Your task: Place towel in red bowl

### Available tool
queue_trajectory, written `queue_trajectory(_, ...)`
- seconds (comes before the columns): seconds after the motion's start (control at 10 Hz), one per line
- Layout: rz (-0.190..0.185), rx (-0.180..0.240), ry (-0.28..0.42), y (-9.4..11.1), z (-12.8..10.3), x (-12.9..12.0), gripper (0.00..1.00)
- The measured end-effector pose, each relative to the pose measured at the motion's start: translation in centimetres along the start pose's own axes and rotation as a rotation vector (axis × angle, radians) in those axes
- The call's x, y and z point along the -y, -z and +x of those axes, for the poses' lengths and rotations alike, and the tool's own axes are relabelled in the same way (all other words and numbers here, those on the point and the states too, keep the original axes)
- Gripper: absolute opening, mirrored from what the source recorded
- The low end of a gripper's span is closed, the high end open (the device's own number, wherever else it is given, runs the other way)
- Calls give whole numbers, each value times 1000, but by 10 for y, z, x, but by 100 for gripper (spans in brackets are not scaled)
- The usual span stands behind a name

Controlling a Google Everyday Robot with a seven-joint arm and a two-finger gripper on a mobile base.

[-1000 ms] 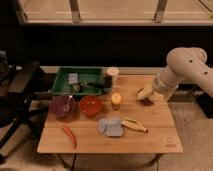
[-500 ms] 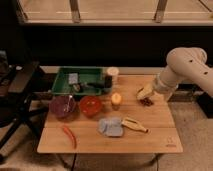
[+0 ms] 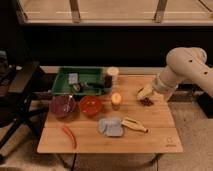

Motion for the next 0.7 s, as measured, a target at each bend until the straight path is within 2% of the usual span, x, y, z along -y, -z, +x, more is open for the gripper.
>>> queue_trajectory(0.1,-11,-16,34,-3,4,-8,80)
queue_trajectory(0.3,-40,-42,114,-13,12,-40,80)
queue_trajectory(0.5,-83,-37,212,-28,22,-90,80)
queue_trajectory(0.7,-109,-13,287,-45,34,-127,80)
